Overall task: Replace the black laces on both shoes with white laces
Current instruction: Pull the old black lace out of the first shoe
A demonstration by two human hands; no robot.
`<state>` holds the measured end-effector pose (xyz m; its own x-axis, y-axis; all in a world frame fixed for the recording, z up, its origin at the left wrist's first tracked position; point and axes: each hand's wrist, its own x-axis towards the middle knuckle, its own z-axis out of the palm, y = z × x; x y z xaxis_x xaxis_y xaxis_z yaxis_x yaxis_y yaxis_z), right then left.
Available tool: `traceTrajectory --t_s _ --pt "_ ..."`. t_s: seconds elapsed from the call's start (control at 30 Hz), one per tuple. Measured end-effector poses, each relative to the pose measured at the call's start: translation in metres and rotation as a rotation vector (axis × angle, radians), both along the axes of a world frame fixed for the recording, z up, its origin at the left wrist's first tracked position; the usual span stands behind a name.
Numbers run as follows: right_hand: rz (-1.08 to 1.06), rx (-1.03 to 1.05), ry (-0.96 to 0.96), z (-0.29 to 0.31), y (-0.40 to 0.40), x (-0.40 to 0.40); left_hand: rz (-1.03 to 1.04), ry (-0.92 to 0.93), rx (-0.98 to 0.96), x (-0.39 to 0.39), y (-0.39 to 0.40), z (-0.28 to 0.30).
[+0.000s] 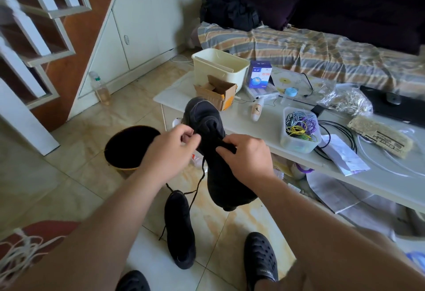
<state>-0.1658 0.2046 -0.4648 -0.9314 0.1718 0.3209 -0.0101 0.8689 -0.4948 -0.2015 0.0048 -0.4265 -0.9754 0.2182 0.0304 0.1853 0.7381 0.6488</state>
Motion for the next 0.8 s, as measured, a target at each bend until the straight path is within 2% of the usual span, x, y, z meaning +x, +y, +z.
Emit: traceTrajectory --t_s 0.1,0.17,0.27,0.33,0.4,0.47,0.57,0.67,0.8 --pt "0.03 0.073 0.05 -0.002 -0.006 0.004 -0.023 -0.013 -0.138 -0.002 0.008 -0.009" --pt "0.028 0.1 0.034 -0.006 -0.005 0.003 -0.044 -0.004 -0.042 -0.001 0.009 -0.006" --pt "-0.017 0.088 -0.07 -0.012 0.001 -0.001 0.043 0.144 0.337 0.005 0.007 0.012" --pt "-0.064 0.091 -0.184 -0.018 0.007 -0.003 0.169 0.207 0.684 0.002 0.004 0.024" --pt "-0.087 0.107 -0.266 -0.026 0.011 -0.003 0.231 0.144 1.033 -0.005 0.003 0.027" --pt "-0.072 0.106 -0.275 -0.028 0.012 -0.002 0.288 -0.016 1.189 -0.007 0.005 0.024" --pt "0.004 0.098 -0.201 -0.021 0.005 -0.002 0.399 -0.138 1.152 -0.008 0.01 0.005" --pt "0.068 0.081 -0.095 -0.012 -0.007 0.003 0.404 -0.13 0.865 -0.012 0.011 -0.011" --pt "0.089 0.093 0.01 -0.006 -0.016 0.006 0.291 -0.141 0.456 -0.014 0.011 -0.026"
